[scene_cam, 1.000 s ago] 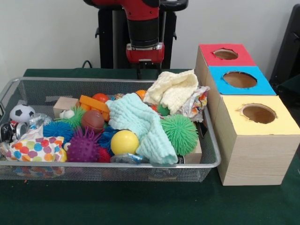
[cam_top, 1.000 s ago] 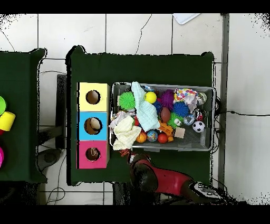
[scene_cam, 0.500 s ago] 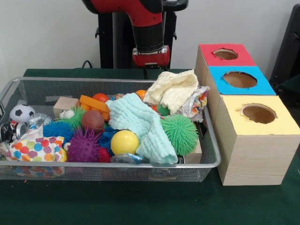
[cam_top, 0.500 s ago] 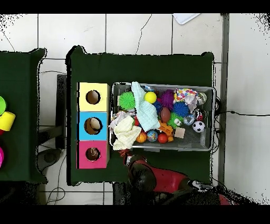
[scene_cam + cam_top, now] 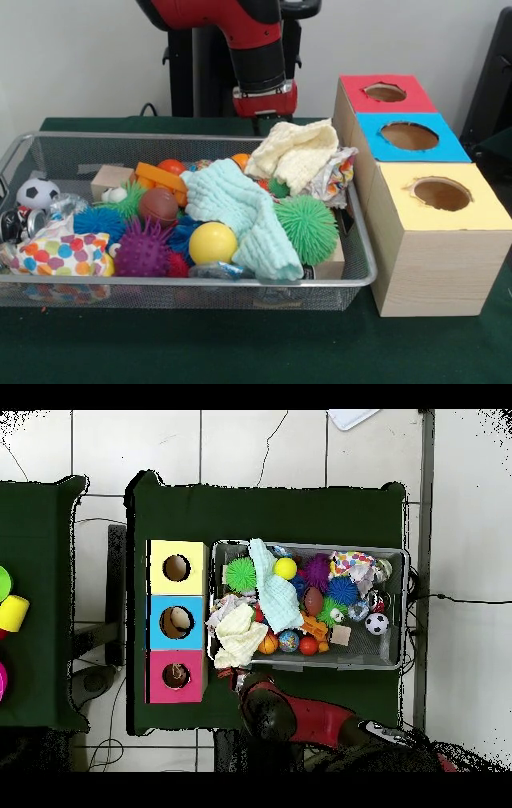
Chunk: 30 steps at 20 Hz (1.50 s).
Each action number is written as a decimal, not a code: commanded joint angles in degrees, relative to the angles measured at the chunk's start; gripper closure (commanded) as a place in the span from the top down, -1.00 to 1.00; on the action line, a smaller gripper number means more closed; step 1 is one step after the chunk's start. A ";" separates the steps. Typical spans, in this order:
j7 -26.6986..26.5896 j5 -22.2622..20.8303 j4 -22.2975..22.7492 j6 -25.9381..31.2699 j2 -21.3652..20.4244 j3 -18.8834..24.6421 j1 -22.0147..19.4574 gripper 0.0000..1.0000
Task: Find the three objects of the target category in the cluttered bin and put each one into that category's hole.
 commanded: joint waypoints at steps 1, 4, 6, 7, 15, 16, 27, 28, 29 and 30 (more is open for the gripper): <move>12.92 2.79 -2.24 -1.12 2.03 7.75 -2.40 1.00; 12.50 2.66 -2.17 -0.81 1.90 7.71 -2.56 1.00; 12.68 2.66 -2.17 -1.20 2.37 7.86 -2.85 1.00; 12.68 2.60 -2.25 -1.19 2.64 8.19 -3.26 1.00; 12.98 5.00 1.38 4.65 -2.85 13.44 -6.74 1.00; 12.91 5.48 1.57 5.49 -3.66 13.80 -6.87 1.00; 11.65 11.17 4.62 13.50 -11.42 17.84 -8.69 1.00; 11.46 11.45 4.75 13.83 -11.73 17.99 -8.76 1.00; 11.33 11.93 4.78 14.40 -12.13 18.10 -8.70 1.00; 11.25 12.20 4.82 14.52 -12.27 18.12 -8.68 1.00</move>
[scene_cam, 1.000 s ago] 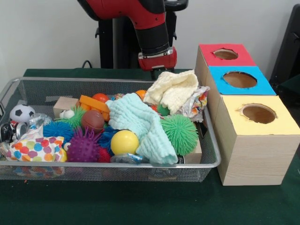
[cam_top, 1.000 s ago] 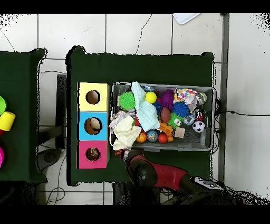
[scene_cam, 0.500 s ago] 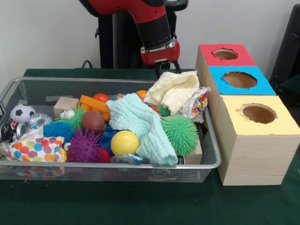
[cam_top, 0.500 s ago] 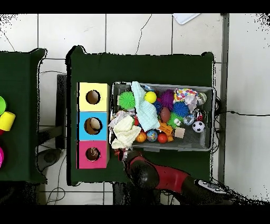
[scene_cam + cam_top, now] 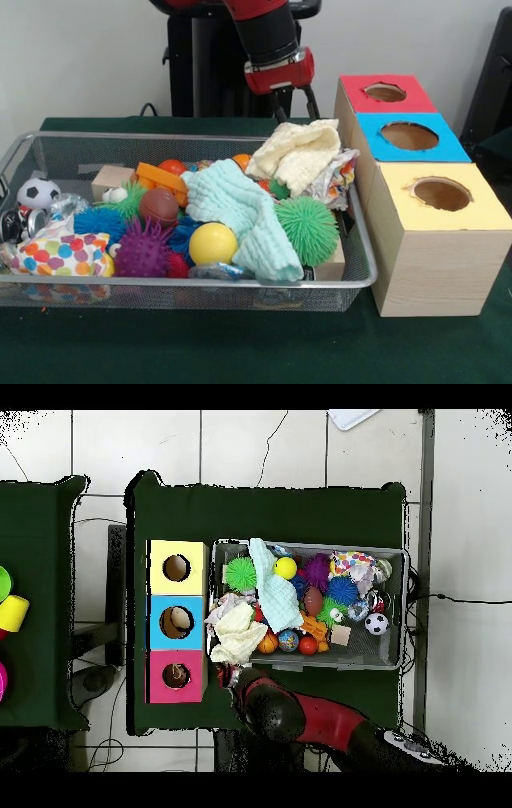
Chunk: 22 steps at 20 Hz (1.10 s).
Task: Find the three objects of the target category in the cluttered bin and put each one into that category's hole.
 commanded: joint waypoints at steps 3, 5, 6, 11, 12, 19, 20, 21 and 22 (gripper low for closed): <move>10.65 6.14 -2.38 7.27 -4.05 5.46 -0.57 1.00; 10.27 5.76 -3.00 6.21 -3.64 4.29 0.14 1.00; 10.11 5.60 -3.25 5.75 -3.58 3.75 0.49 1.00; 10.57 5.09 -4.20 2.42 -5.01 2.26 1.12 1.00; 10.42 5.02 -4.53 2.34 -5.07 1.79 1.48 1.00; 10.23 4.63 -5.87 0.92 -5.23 0.67 1.92 1.00; 10.60 4.91 -5.66 0.84 -5.72 0.77 1.86 1.00; 10.64 5.06 -5.66 1.10 -6.05 1.20 1.50 1.00; 10.68 5.20 -5.66 1.35 -6.38 1.63 1.15 1.00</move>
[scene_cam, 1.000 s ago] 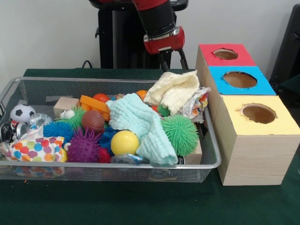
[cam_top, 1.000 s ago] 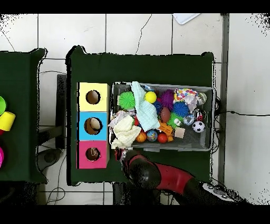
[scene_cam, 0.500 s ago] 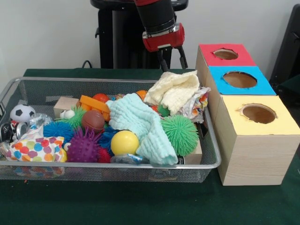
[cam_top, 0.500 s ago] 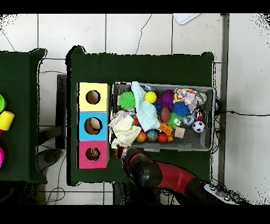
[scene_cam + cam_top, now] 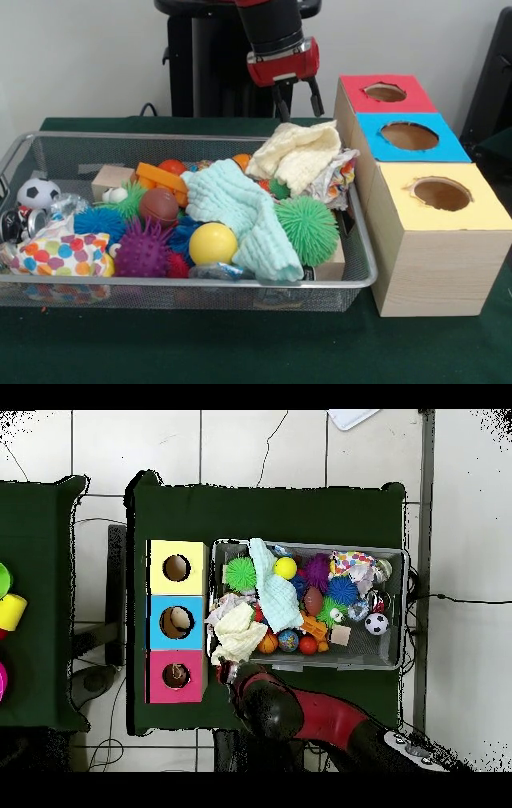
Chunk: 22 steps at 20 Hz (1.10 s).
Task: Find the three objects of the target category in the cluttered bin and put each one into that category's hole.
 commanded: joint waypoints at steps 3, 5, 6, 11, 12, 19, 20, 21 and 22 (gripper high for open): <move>10.83 3.48 -5.80 -0.21 -2.09 1.28 -0.99 1.00; 10.87 3.42 -5.90 -0.48 -1.97 1.32 -1.00 1.00; 10.89 3.39 -5.91 -0.61 -1.95 1.36 -1.02 1.00; 10.31 3.15 -6.55 -0.28 -2.17 1.01 -0.96 1.00; 10.21 3.05 -6.74 -0.43 -2.13 0.77 -0.86 1.00; 10.08 3.69 -6.91 1.11 -3.26 1.30 -1.31 1.00; 9.90 3.51 -7.22 0.90 -2.87 1.22 -1.25 1.00; 9.71 3.51 -7.48 1.15 -2.92 1.38 -1.38 1.00; 9.64 3.65 -7.67 1.46 -2.98 1.37 -1.35 1.00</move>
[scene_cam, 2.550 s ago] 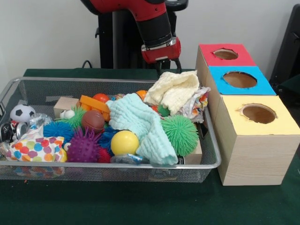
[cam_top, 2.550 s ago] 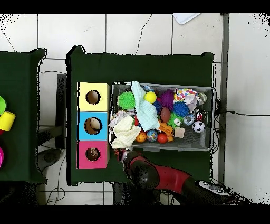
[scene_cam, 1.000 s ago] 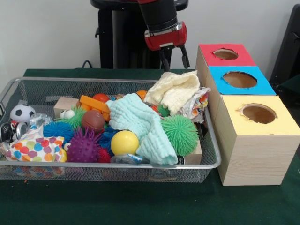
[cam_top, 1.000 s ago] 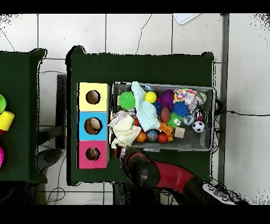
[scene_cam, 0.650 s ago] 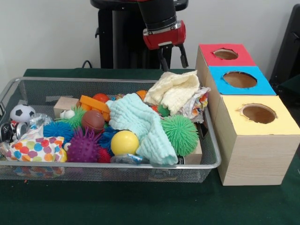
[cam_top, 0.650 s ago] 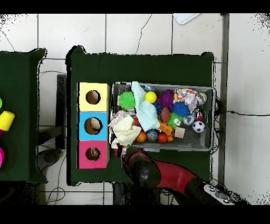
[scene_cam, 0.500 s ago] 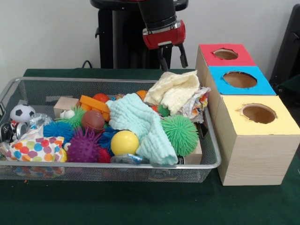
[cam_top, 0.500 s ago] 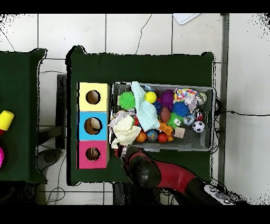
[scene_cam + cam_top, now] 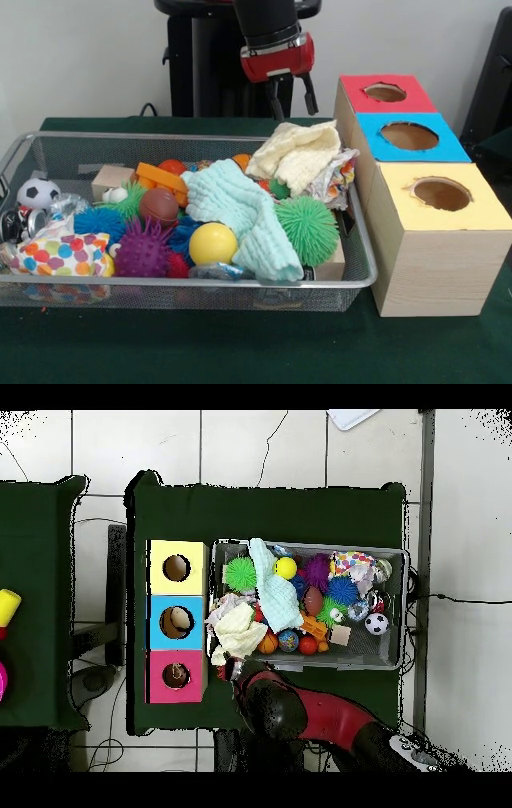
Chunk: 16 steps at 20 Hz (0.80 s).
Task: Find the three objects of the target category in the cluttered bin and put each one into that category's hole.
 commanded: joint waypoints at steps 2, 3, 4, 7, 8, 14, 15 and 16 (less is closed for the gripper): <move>9.11 3.65 -8.35 2.21 -0.32 1.00 -0.96 1.00; 8.72 3.54 -8.98 2.40 -0.07 0.39 -0.52 1.00; 8.33 3.42 -9.60 2.59 0.17 -0.22 -0.07 1.00; 7.51 3.14 -11.82 2.59 1.67 -2.22 1.33 1.00; 7.47 2.98 -12.06 2.33 1.90 -2.68 1.64 1.00; 6.39 2.32 -15.11 3.02 3.74 -5.67 4.40 1.00; 6.24 1.89 -15.36 2.61 4.15 -6.35 4.99 1.00; 6.19 1.48 -15.70 1.94 4.61 -6.96 5.48 1.00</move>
